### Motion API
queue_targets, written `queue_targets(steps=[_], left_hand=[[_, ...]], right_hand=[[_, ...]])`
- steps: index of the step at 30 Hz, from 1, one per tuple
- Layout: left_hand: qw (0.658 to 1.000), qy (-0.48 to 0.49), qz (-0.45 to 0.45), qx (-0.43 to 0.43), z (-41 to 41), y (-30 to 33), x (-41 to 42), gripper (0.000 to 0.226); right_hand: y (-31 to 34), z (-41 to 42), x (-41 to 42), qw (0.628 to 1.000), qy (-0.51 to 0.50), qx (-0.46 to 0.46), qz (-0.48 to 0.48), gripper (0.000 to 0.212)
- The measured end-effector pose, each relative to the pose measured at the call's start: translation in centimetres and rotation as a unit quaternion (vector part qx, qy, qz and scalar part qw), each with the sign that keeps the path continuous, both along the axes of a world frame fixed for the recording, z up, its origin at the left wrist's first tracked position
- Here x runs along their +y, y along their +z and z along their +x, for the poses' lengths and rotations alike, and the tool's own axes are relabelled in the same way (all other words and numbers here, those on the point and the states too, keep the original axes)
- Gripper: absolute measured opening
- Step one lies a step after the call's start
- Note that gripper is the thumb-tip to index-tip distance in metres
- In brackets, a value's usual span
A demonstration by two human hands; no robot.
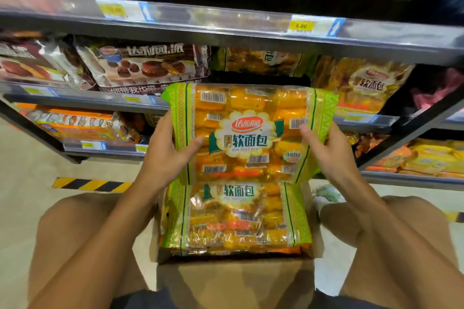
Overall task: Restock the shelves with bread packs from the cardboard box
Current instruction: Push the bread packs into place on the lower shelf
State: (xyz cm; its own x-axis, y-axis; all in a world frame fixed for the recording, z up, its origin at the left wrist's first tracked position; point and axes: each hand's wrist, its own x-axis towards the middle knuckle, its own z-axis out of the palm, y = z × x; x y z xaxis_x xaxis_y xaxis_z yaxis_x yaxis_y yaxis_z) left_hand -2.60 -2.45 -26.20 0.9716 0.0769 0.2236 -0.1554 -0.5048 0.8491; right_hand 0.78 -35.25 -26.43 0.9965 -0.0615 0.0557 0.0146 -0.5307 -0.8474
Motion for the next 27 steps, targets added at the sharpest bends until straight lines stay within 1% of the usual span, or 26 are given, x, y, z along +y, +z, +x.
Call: queue_targets(steps=[2, 4, 5, 7, 10, 14, 19, 21, 25, 27], left_hand=[[1.0, 0.01, -0.025, 0.009, 0.7, 0.0, -0.2, 0.055], [0.993, 0.021, -0.104, 0.055, 1.4, 0.3, -0.3, 0.062], [0.986, 0.025, -0.144, 0.074, 1.7, 0.4, -0.4, 0.062], [0.979, 0.025, -0.189, 0.076, 2.1, 1.0, -1.0, 0.047], [0.975, 0.041, -0.215, 0.049, 2.6, 1.9, -1.9, 0.048], [0.967, 0.036, -0.248, 0.042, 4.1, 2.8, -2.0, 0.061], [0.951, 0.026, -0.298, 0.073, 6.7, 2.9, -2.8, 0.059], [0.952, 0.023, -0.295, 0.082, 8.0, 2.8, -3.1, 0.058], [0.961, 0.03, -0.269, 0.053, 11.0, 3.1, -3.4, 0.053], [0.963, 0.039, -0.261, 0.045, 12.1, 2.7, -3.3, 0.056]], right_hand=[[0.4, 0.4, 0.2, 1.0, -0.007, -0.015, 0.022, 0.039], [0.7, 0.9, 0.3, 0.999, -0.023, -0.036, 0.027, 0.053], [0.7, 1.3, 0.4, 0.998, -0.032, -0.044, 0.029, 0.059], [0.5, 2.1, 0.4, 0.996, -0.052, -0.047, 0.048, 0.063], [0.0, 3.3, 0.3, 0.99, -0.102, -0.071, 0.072, 0.057], [0.5, 4.8, 0.1, 0.976, -0.15, -0.099, 0.125, 0.053], [0.9, 7.0, 0.4, 0.975, -0.158, -0.127, 0.095, 0.049], [1.2, 8.3, 0.6, 0.972, -0.167, -0.136, 0.093, 0.044], [0.8, 10.2, 0.9, 0.961, -0.195, -0.159, 0.116, 0.037], [-0.1, 10.8, 1.3, 0.957, -0.211, -0.158, 0.124, 0.04]])
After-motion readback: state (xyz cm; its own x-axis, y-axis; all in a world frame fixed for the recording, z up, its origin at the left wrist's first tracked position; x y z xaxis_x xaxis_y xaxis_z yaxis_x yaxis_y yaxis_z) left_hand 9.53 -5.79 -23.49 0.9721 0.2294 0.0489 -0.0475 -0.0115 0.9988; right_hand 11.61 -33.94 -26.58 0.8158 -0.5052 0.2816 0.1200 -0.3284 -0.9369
